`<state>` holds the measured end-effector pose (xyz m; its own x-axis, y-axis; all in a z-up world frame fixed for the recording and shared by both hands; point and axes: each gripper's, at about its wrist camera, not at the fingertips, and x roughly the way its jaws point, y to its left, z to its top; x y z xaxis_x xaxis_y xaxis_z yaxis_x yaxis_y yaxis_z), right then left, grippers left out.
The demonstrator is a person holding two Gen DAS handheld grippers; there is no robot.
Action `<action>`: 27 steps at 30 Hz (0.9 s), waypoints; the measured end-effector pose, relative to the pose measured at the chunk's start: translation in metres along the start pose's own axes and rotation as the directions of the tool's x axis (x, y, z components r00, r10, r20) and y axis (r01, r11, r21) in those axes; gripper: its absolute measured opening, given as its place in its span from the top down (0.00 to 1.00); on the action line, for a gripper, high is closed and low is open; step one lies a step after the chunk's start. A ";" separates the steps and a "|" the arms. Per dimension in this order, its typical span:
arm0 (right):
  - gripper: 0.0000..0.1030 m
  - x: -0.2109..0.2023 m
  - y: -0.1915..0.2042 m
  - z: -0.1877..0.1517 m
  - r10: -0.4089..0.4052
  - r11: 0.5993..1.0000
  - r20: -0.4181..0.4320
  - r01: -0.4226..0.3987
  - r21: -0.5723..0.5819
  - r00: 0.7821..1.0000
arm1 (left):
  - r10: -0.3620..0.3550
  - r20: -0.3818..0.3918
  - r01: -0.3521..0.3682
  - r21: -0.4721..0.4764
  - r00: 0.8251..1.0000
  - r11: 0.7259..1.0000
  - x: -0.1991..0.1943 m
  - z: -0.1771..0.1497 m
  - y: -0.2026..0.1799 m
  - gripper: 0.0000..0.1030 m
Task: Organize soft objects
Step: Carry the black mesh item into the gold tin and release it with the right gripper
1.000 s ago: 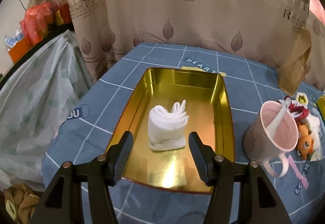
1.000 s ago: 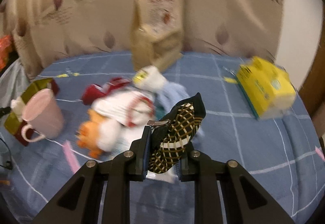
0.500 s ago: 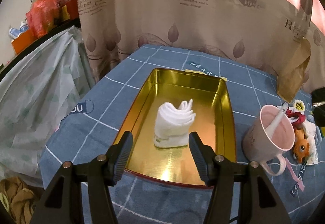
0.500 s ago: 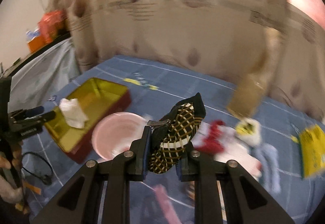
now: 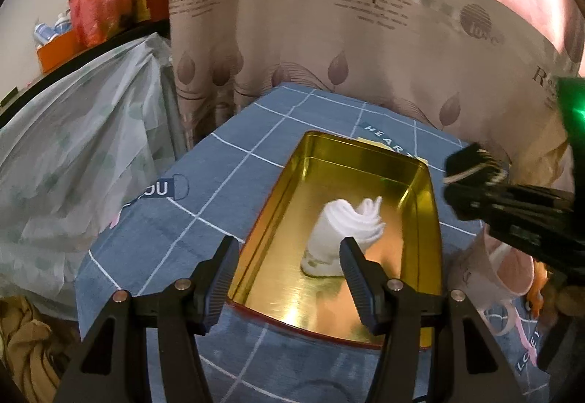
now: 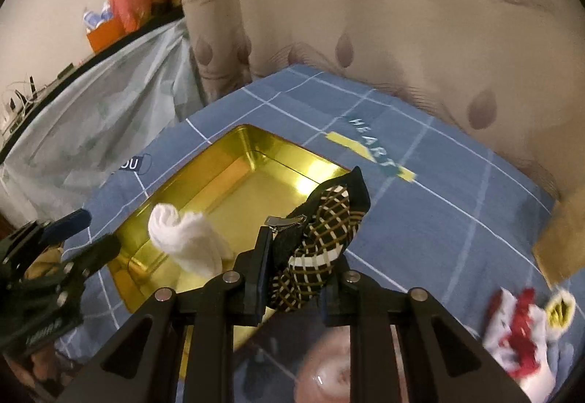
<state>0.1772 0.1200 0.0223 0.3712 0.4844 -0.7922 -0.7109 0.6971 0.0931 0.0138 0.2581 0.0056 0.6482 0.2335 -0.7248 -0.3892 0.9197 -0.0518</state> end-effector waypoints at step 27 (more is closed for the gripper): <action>0.36 0.000 0.011 0.013 -0.047 0.999 0.021 0.047 0.012 0.999 | -0.017 -0.026 0.015 -0.051 1.000 0.999 0.007 0.002 0.015 0.43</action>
<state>0.1774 0.1347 0.0315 0.4170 0.4620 -0.7827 -0.6851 0.7257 0.0633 0.0142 0.2743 0.0012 0.6375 0.2099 -0.7413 -0.4118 0.9060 -0.0976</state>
